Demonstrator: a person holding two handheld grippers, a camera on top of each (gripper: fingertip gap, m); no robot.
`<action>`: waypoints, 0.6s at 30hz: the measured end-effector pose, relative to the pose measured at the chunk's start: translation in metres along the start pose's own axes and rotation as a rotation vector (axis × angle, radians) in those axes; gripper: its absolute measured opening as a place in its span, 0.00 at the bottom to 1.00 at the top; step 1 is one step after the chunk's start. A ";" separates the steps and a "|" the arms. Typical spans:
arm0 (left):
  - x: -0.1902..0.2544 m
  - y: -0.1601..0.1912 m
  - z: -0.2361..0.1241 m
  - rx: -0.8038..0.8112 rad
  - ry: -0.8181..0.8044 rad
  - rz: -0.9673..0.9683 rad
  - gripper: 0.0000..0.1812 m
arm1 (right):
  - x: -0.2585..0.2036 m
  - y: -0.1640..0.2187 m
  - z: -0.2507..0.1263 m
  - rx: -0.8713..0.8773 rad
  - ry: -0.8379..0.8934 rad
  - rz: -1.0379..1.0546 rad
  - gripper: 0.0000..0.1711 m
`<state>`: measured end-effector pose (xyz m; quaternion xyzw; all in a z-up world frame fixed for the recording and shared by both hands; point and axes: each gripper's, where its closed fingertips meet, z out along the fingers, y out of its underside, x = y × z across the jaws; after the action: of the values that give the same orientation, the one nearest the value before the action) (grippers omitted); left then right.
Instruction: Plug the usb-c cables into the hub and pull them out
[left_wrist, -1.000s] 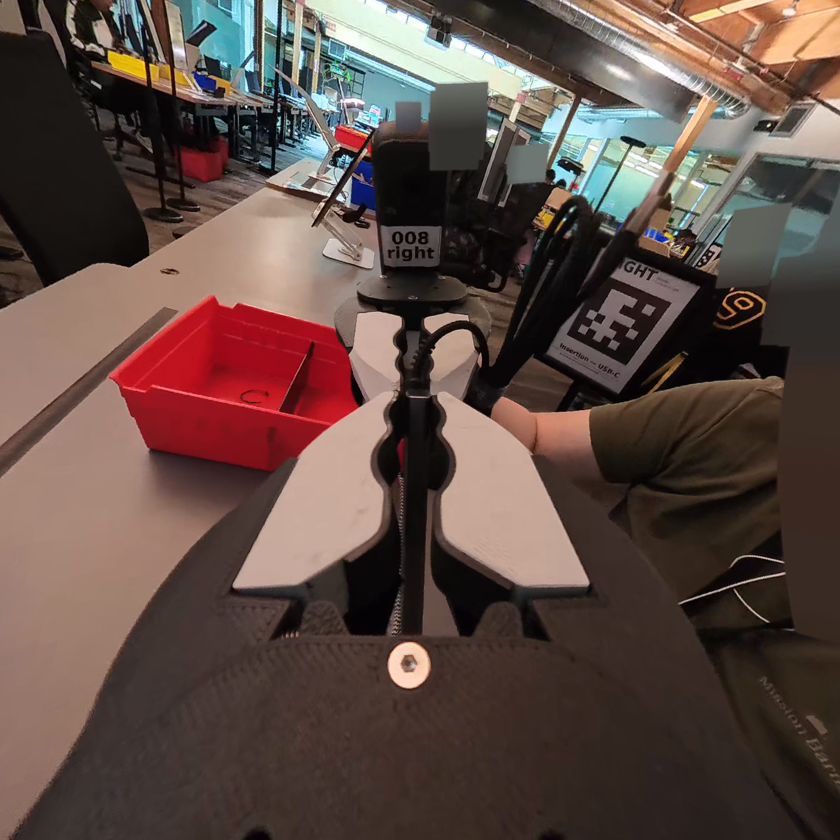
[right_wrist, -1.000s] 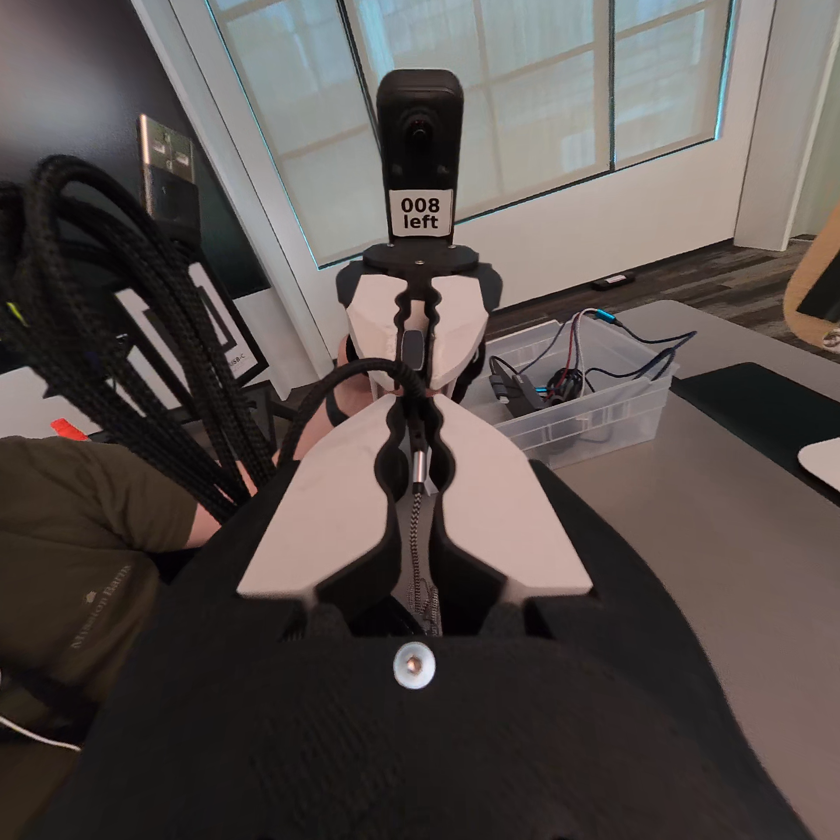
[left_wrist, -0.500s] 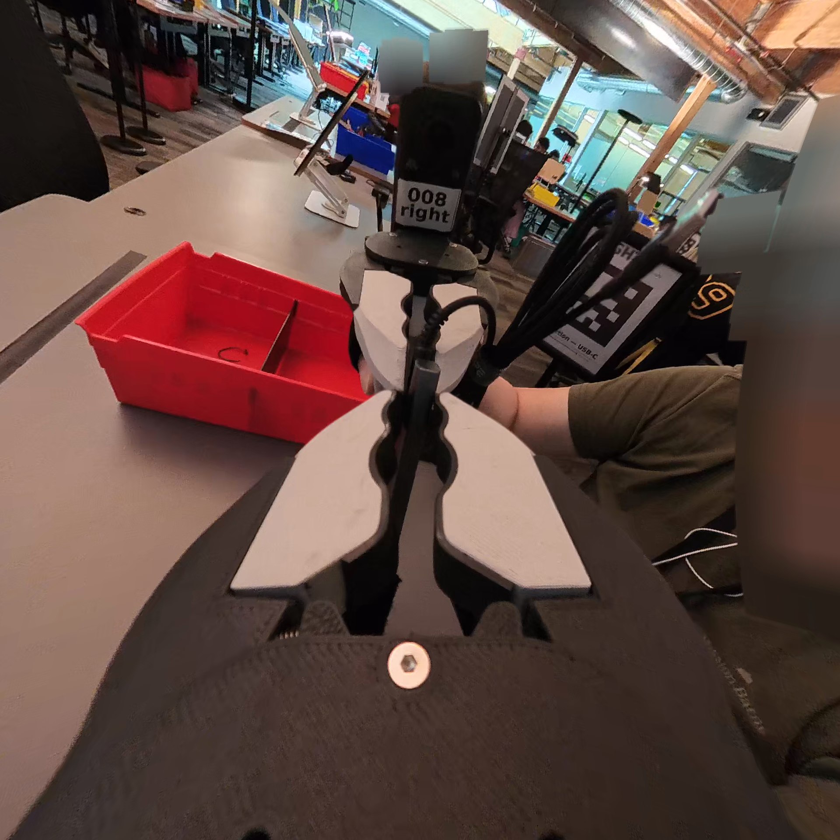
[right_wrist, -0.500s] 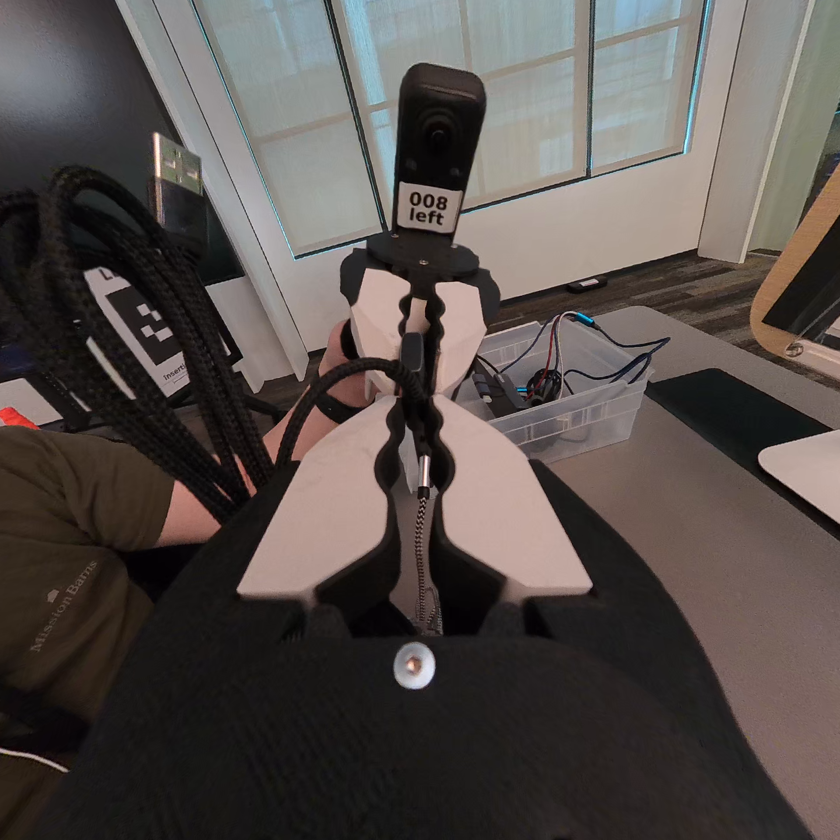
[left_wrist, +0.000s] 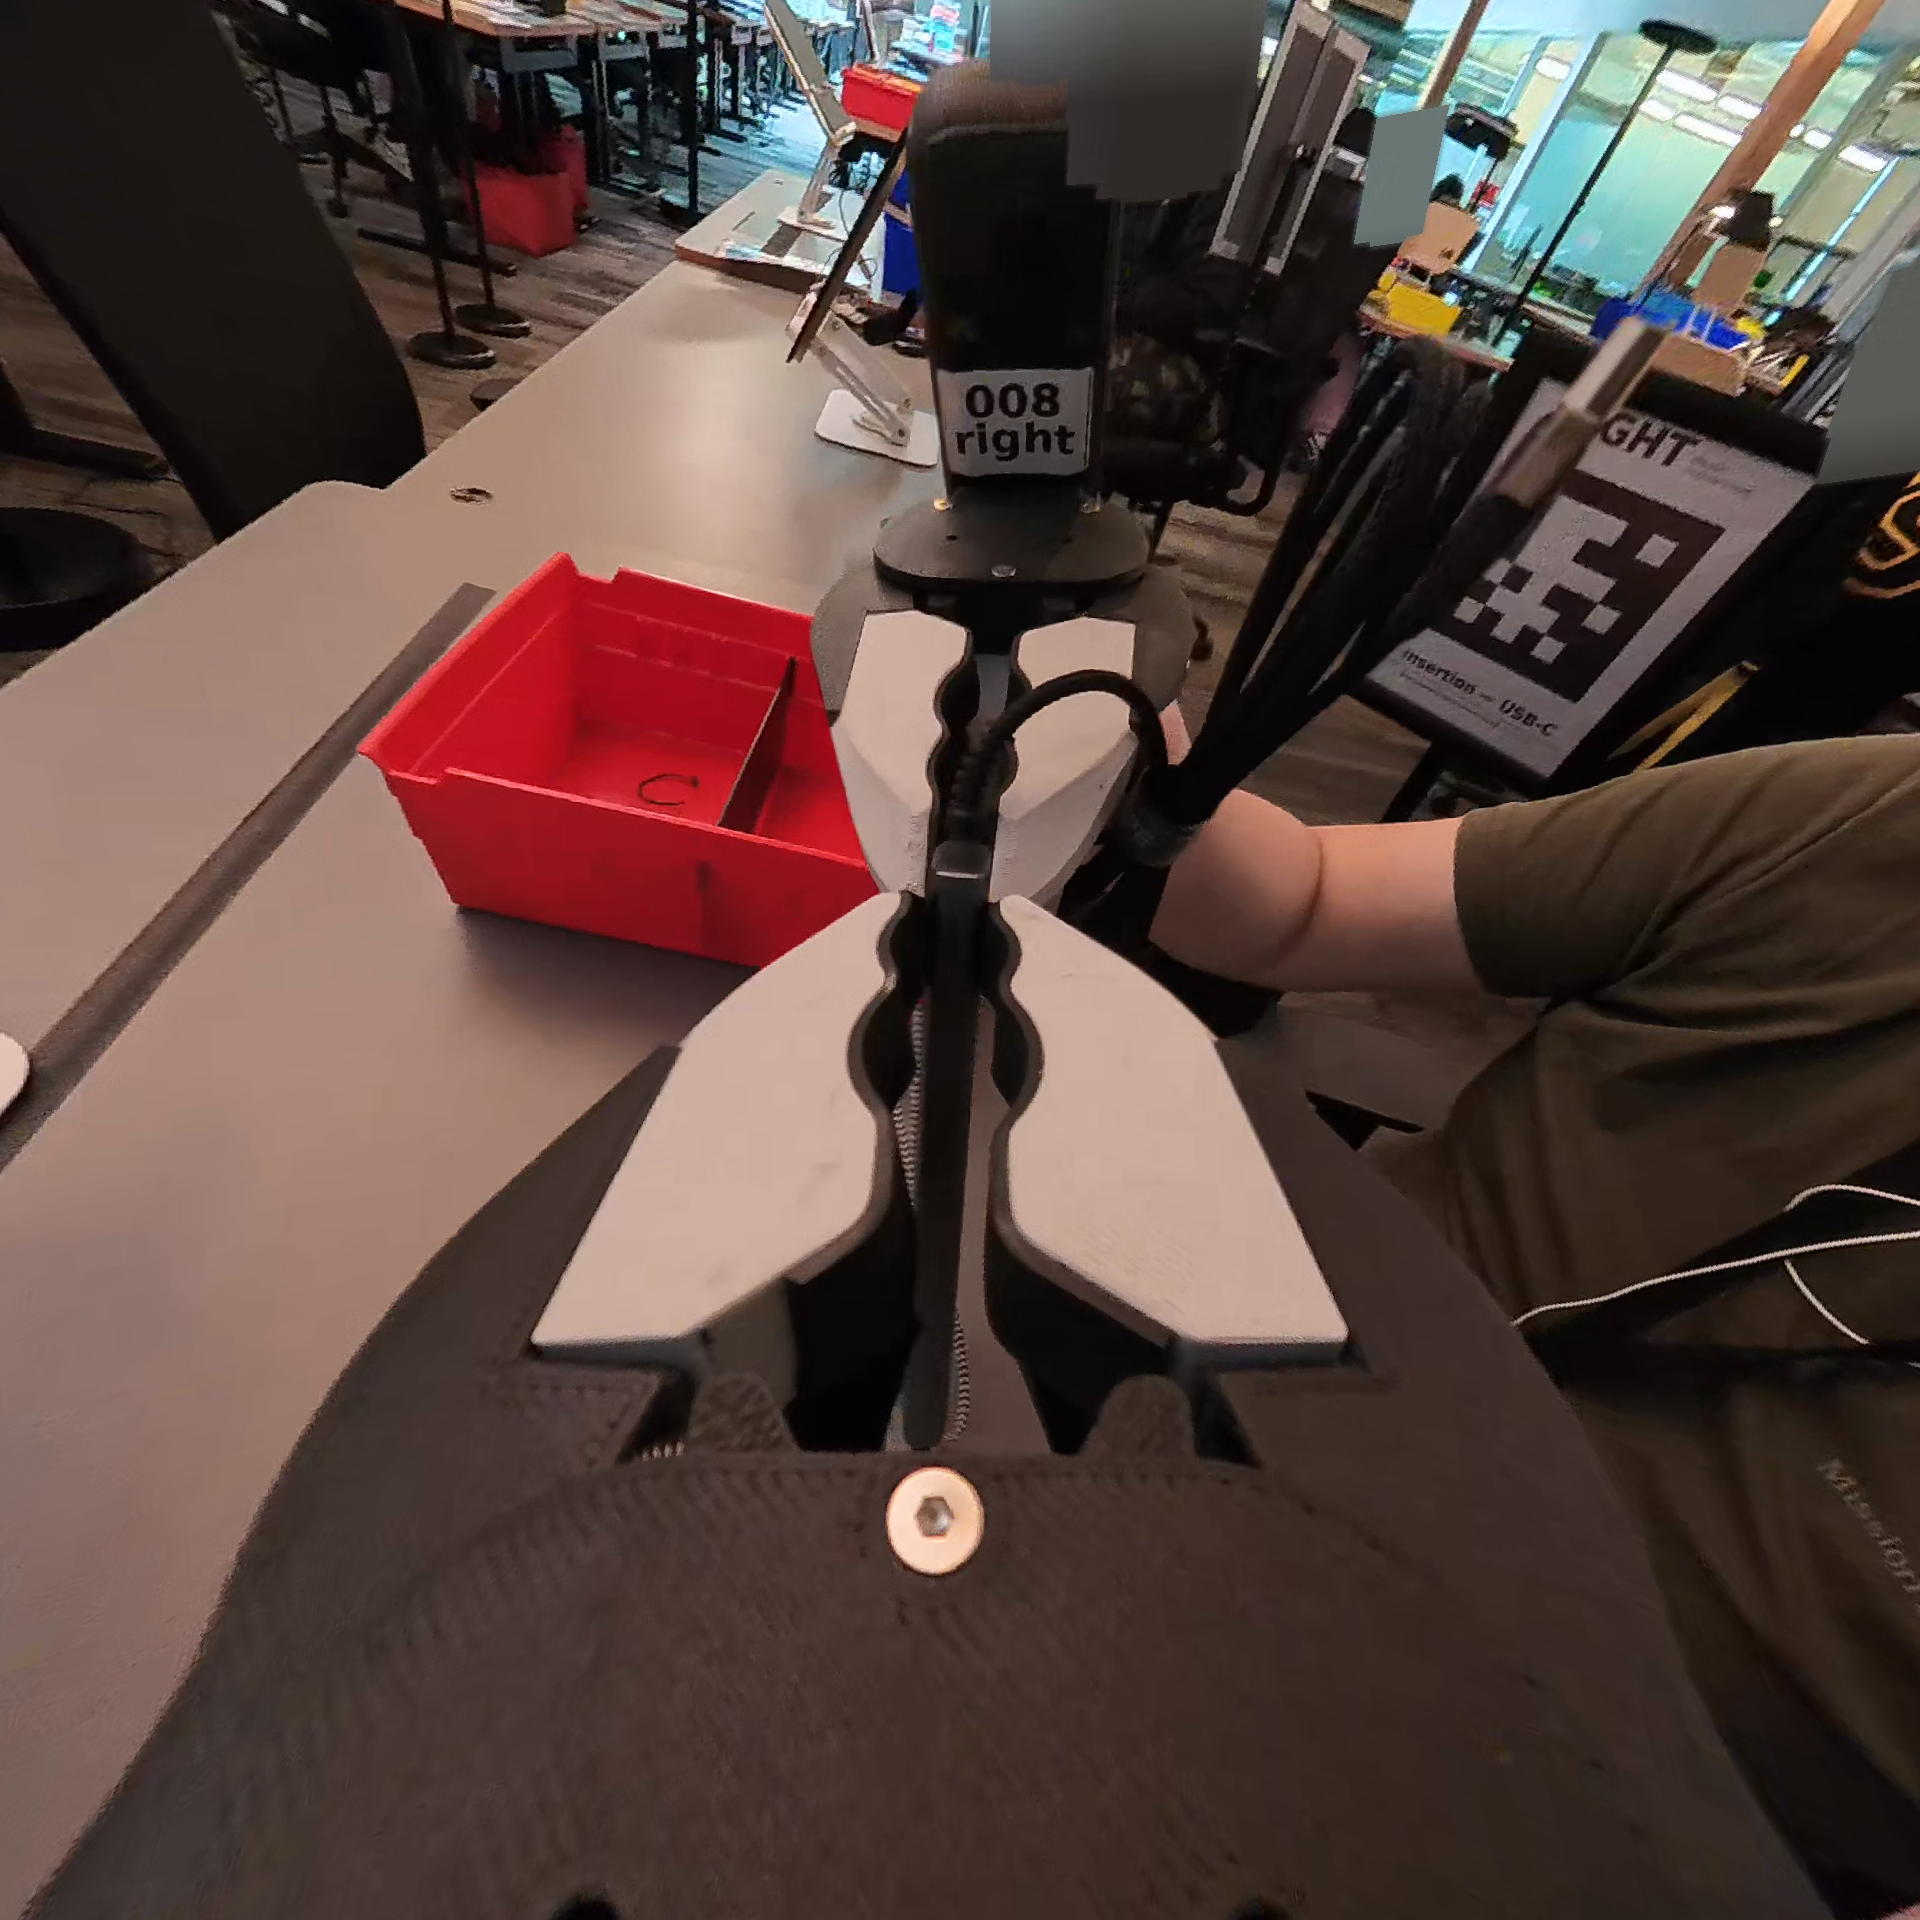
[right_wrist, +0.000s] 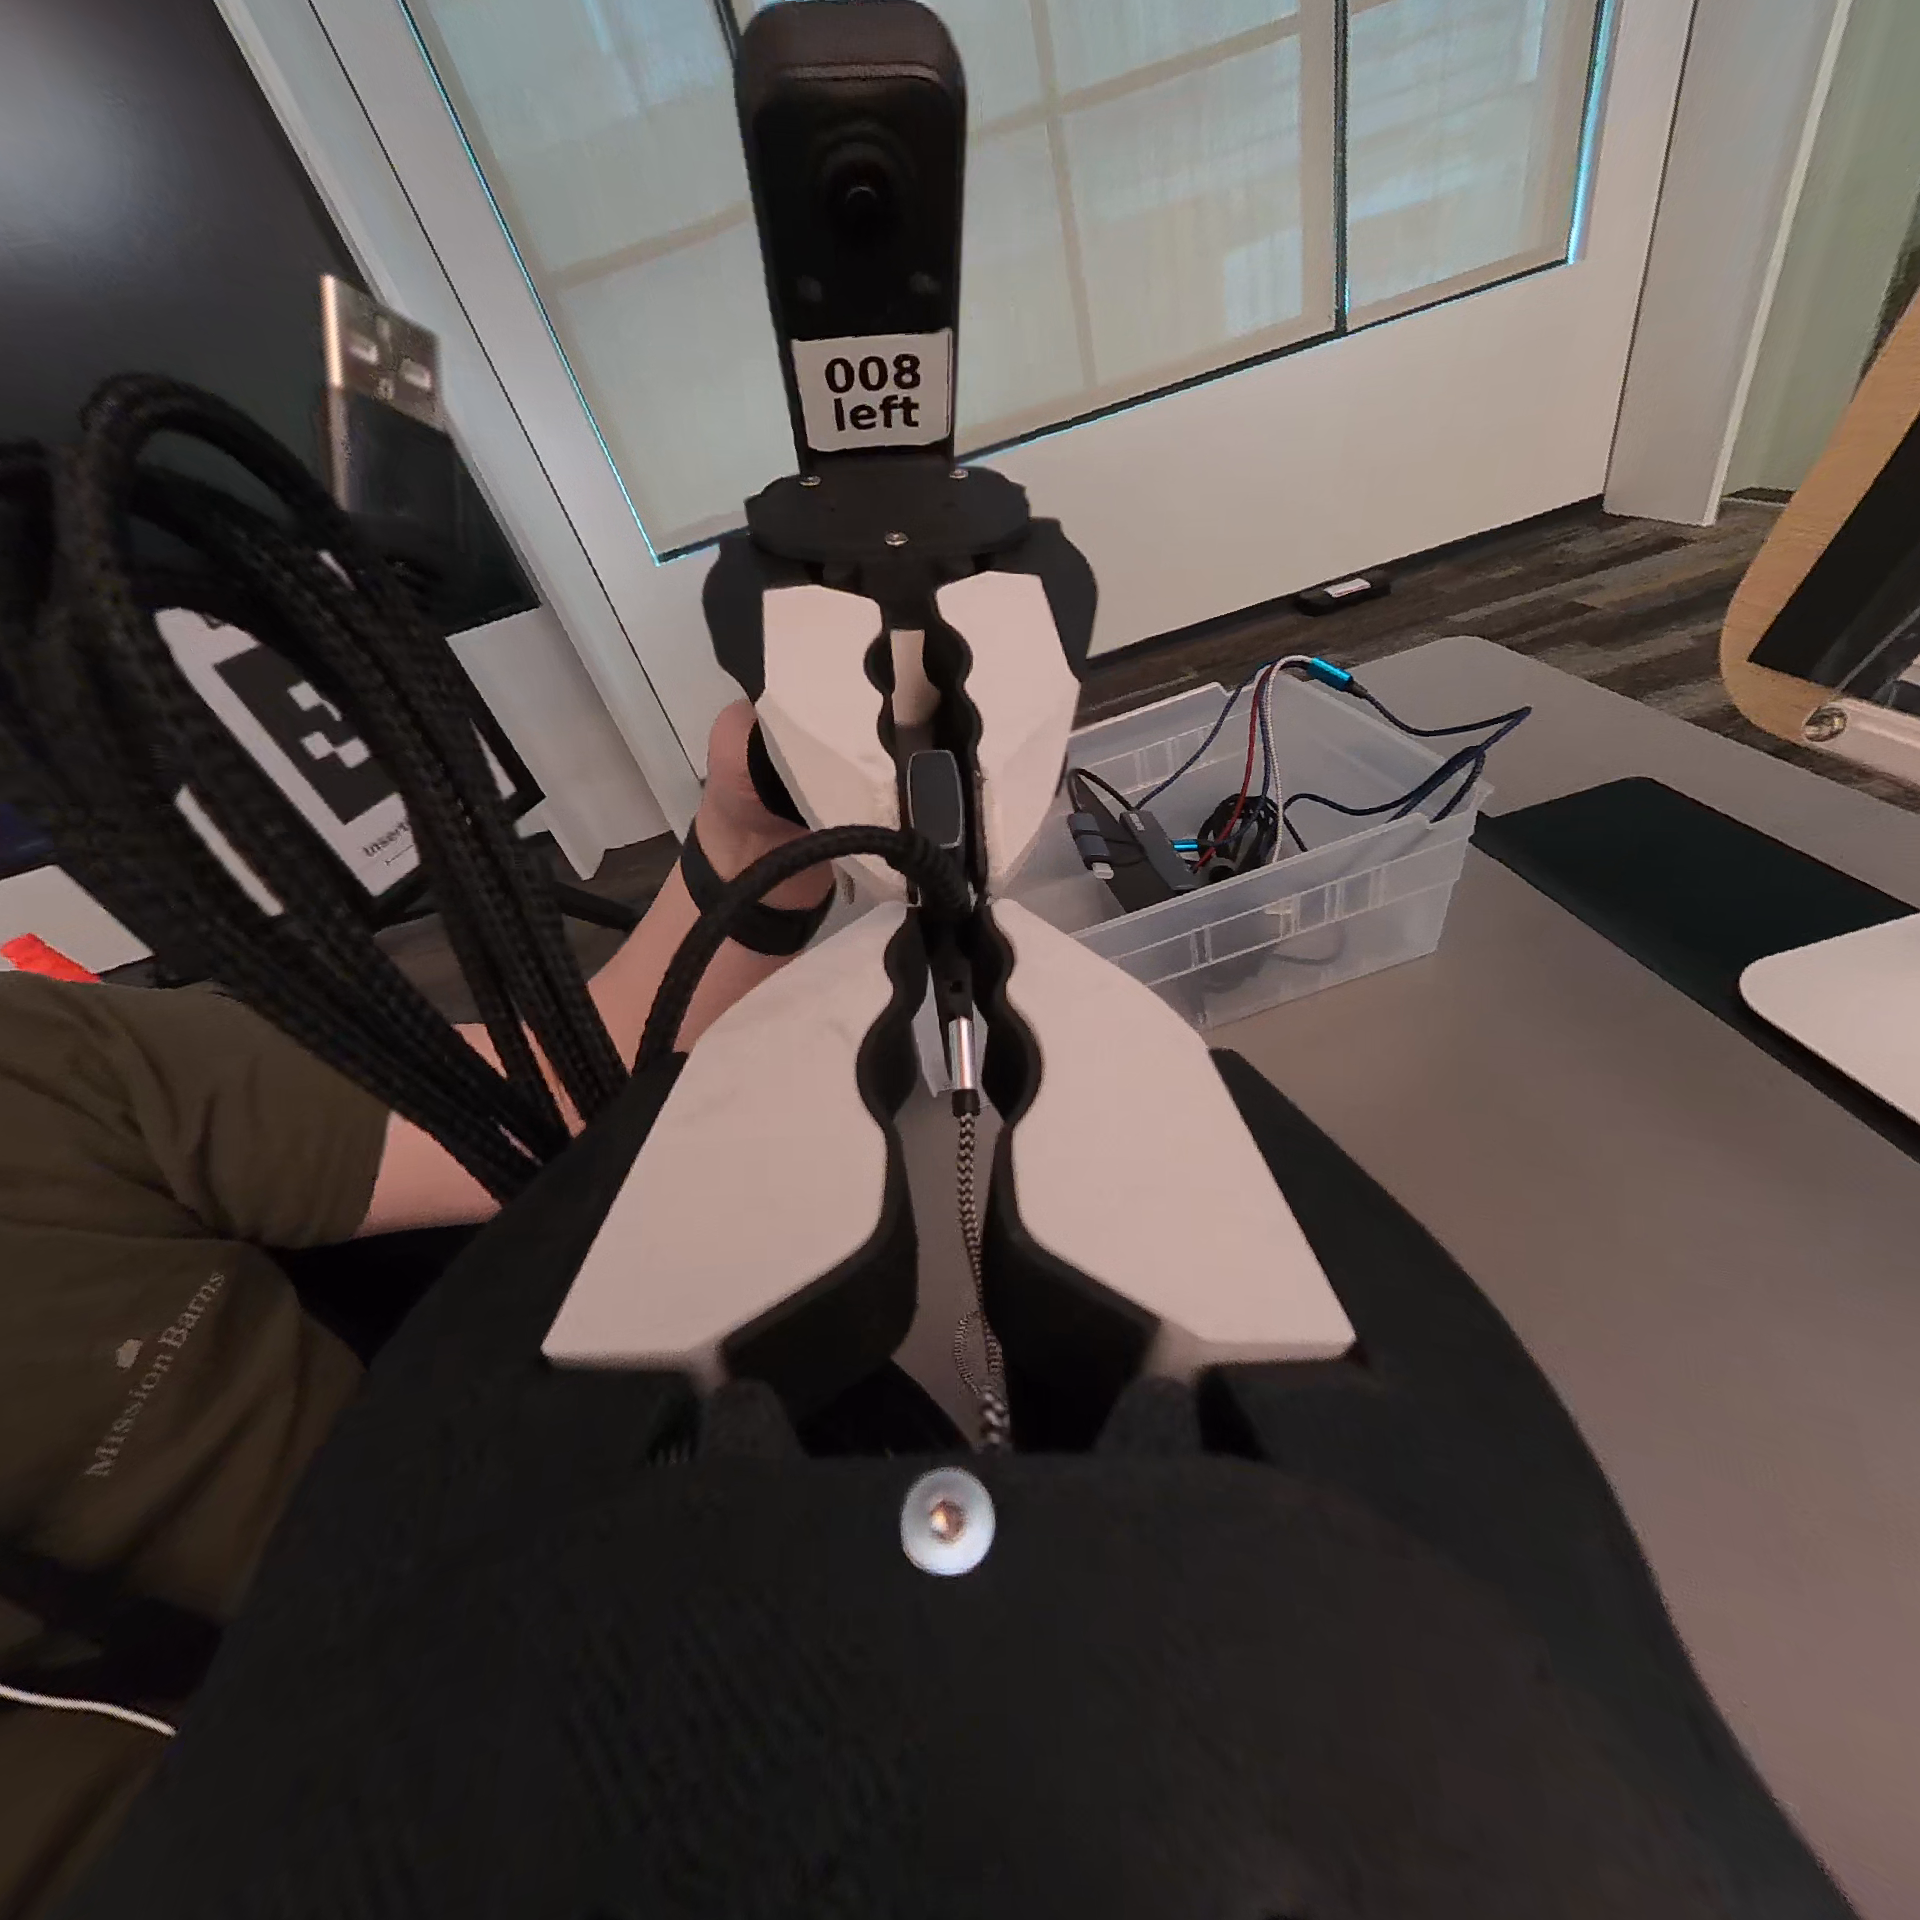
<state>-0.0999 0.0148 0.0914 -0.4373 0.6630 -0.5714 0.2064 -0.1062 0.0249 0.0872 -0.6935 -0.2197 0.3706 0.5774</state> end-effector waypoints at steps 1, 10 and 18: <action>0.001 -0.001 0.000 -0.003 -0.005 0.004 0.05 | -0.001 0.000 0.000 0.001 -0.010 0.003 0.05; 0.015 -0.007 -0.001 -0.008 -0.001 0.025 0.05 | -0.015 -0.006 -0.004 -0.011 -0.061 -0.029 0.06; 0.023 -0.011 0.001 -0.006 0.001 0.025 0.05 | -0.023 -0.009 -0.008 -0.031 -0.060 -0.064 0.06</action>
<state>-0.1078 -0.0042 0.1068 -0.4293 0.6704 -0.5669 0.2120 -0.1138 0.0051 0.1027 -0.6836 -0.2645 0.3693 0.5713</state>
